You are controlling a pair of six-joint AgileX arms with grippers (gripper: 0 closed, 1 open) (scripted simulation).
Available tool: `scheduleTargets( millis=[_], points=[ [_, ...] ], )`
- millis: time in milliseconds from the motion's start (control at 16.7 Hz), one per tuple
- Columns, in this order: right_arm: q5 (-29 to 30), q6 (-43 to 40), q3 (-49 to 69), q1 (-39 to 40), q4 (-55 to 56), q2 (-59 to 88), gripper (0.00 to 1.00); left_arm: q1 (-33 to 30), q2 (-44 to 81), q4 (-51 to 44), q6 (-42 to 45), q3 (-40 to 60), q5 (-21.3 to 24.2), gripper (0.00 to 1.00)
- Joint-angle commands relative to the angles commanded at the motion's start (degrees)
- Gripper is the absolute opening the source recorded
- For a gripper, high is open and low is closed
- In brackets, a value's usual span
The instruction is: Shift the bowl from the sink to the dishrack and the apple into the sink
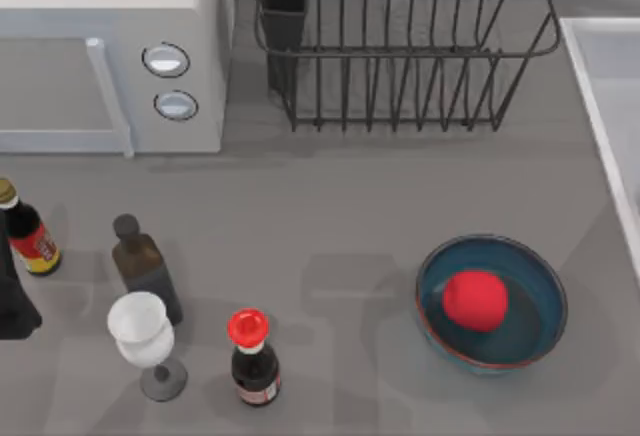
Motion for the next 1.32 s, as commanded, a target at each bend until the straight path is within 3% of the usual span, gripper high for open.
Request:
scheduleTargets(
  millis=[840, 1320],
  points=[
    [-1.7, -19.2, -27.0, -18.5, -29.0, -57.5, 0.00, 0.0, 0.0, 0.0, 0.0, 0.0, 0.0, 1.00],
    [-2.4, -22.8, -30.8, -21.8, -33.1, -64.4, 0.00, 0.0, 0.0, 0.0, 0.0, 0.0, 0.0, 1.00]
  ],
)
